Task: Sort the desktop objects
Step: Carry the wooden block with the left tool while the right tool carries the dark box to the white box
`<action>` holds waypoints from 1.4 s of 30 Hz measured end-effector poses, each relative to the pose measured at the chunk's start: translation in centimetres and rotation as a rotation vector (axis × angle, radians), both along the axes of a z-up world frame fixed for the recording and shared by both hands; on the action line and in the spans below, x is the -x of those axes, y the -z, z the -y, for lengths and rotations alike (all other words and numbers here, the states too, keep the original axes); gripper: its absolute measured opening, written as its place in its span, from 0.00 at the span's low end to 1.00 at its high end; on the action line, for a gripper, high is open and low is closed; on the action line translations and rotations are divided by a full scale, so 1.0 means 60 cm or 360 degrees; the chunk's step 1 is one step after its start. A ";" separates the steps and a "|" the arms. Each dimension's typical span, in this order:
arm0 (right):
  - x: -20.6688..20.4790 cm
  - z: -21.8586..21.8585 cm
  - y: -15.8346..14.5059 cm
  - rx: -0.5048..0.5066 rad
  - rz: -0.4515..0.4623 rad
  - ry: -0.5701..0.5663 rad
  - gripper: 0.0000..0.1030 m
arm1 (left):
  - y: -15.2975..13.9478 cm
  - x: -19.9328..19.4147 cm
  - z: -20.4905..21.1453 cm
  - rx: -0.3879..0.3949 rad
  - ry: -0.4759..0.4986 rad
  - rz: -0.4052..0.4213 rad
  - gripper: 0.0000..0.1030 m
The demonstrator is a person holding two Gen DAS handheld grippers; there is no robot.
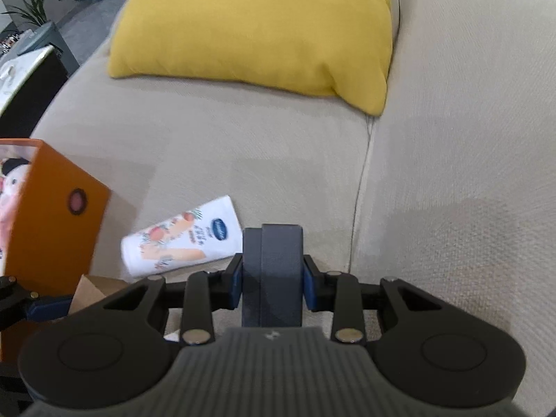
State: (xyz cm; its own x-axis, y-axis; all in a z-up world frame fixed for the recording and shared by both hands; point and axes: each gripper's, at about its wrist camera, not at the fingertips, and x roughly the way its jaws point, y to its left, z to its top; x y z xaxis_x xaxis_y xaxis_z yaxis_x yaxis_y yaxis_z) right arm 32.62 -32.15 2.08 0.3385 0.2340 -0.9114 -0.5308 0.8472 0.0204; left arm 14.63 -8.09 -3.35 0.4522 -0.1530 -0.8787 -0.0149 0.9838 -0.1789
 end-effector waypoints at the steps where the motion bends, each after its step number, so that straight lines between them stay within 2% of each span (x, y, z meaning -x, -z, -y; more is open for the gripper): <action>1: 0.007 -0.001 -0.006 -0.0011 0.0019 -0.0006 0.34 | -0.010 0.004 -0.004 0.0021 -0.0002 0.0019 0.50; 7: 0.062 -0.010 -0.052 -0.0085 0.0096 -0.0053 0.34 | -0.076 0.040 -0.025 0.0124 0.0028 0.0158 0.50; 10: 0.096 -0.002 -0.077 -0.0201 0.0112 -0.0034 0.34 | -0.108 0.062 -0.043 0.0176 0.0020 0.0229 0.50; 16: 0.166 -0.005 -0.114 -0.0431 0.0149 -0.0040 0.34 | -0.159 0.114 -0.087 0.0192 -0.0038 0.0383 0.50; 22: 0.232 -0.051 -0.151 -0.0577 0.0179 -0.0128 0.34 | -0.189 0.167 -0.158 0.0187 -0.0168 0.0468 0.50; 27: 0.268 -0.107 -0.162 -0.0667 0.0164 -0.0225 0.34 | -0.192 0.202 -0.226 0.0213 -0.0295 0.0503 0.50; 30: 0.285 -0.149 -0.153 -0.0667 0.0122 -0.0270 0.34 | -0.180 0.216 -0.258 0.0202 -0.0365 0.0486 0.50; 34: 0.298 -0.206 -0.132 -0.0587 0.0061 -0.0327 0.34 | -0.155 0.231 -0.297 0.0229 -0.0430 0.0436 0.50; 42: 0.287 -0.286 -0.100 -0.0278 0.0065 -0.0339 0.34 | -0.106 0.255 -0.357 0.0307 -0.0506 0.0356 0.50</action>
